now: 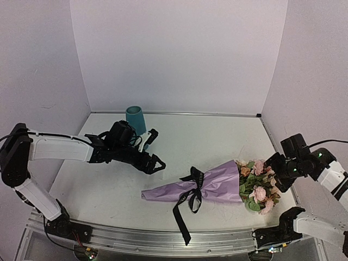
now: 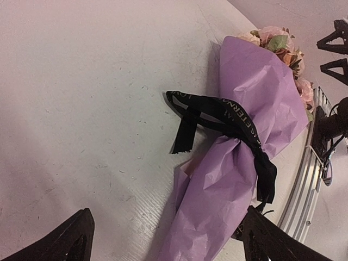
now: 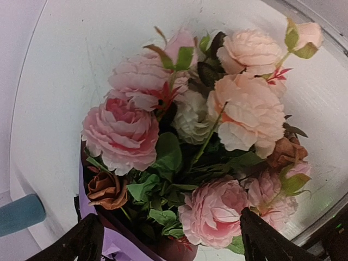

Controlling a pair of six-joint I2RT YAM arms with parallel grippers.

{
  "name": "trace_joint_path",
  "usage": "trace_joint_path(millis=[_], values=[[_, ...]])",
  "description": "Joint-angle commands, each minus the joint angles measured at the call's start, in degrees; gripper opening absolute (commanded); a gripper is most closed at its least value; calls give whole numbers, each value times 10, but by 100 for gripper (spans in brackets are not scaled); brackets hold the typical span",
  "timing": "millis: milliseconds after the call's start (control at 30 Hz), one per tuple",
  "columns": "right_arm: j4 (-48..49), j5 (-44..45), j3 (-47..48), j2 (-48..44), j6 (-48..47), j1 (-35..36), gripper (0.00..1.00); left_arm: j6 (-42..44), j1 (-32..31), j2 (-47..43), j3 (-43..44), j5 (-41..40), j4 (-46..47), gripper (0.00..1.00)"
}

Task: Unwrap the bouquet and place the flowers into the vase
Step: Adjust the fake flower at the center of the board.

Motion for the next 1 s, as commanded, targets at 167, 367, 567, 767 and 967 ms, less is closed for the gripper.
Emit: trace_joint_path(millis=[167,367,567,767,967], values=[[-48,25,-42,14,36,-34,86,8,-6,7,18,6,26,96],[7,-28,-87,31,50,-60,84,10,-6,3,15,4,26,96],[65,-55,-122,43,49,-106,84,9,-7,-1,11,3,27,96],[163,-108,-145,83,34,-133,83,13,-7,-8,4,-4,27,96],[254,-161,-95,198,-22,-133,80,17,-7,-6,4,-12,26,97]])
